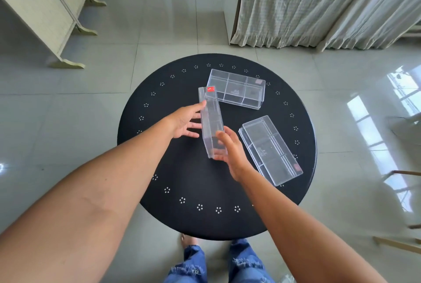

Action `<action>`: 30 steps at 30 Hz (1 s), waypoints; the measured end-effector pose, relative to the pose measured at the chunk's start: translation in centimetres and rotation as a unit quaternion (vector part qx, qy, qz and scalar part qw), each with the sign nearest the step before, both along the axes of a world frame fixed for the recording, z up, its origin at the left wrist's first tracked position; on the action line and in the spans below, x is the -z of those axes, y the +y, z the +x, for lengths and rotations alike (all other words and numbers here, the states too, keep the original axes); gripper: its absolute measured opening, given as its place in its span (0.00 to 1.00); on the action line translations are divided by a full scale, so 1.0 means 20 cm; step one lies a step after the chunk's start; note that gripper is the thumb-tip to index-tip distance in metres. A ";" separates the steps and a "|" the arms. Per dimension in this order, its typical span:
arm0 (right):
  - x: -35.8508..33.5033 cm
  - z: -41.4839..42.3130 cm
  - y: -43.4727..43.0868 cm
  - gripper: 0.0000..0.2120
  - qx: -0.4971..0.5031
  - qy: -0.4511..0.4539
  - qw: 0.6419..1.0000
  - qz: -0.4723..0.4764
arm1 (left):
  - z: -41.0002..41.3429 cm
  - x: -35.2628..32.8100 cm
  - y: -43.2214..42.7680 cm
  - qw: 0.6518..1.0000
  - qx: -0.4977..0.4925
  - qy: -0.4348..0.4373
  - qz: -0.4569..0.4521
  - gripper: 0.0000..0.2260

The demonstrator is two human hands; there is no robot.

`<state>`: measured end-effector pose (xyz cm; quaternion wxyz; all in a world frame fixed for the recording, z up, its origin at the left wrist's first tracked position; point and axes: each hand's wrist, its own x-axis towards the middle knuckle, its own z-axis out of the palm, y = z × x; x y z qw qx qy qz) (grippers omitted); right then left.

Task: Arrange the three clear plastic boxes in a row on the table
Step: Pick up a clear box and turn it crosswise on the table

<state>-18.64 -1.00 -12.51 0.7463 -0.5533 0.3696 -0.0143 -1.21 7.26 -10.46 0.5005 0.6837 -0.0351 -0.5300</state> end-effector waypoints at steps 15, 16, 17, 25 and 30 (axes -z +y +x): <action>0.00 -0.06 0.02 0.32 -0.079 -0.013 0.996 0.050 | -0.15 0.00 0.08 0.995 -0.049 0.088 -0.018 0.33; 0.00 -0.06 0.02 0.31 -0.090 -0.009 0.995 0.045 | -0.14 0.00 0.08 0.996 -0.042 0.082 -0.016 0.32; 0.00 -0.05 0.01 0.31 -0.098 0.000 0.995 0.037 | -0.13 -0.02 0.09 0.996 -0.030 0.079 -0.014 0.34; -0.13 0.12 -0.26 0.43 0.023 0.060 0.994 0.086 | -0.01 -0.09 0.15 0.983 0.178 0.049 -0.017 0.29; -0.23 0.18 -0.40 0.41 -0.049 0.129 0.985 0.100 | 0.01 -0.21 0.15 0.956 0.269 -0.069 0.095 0.40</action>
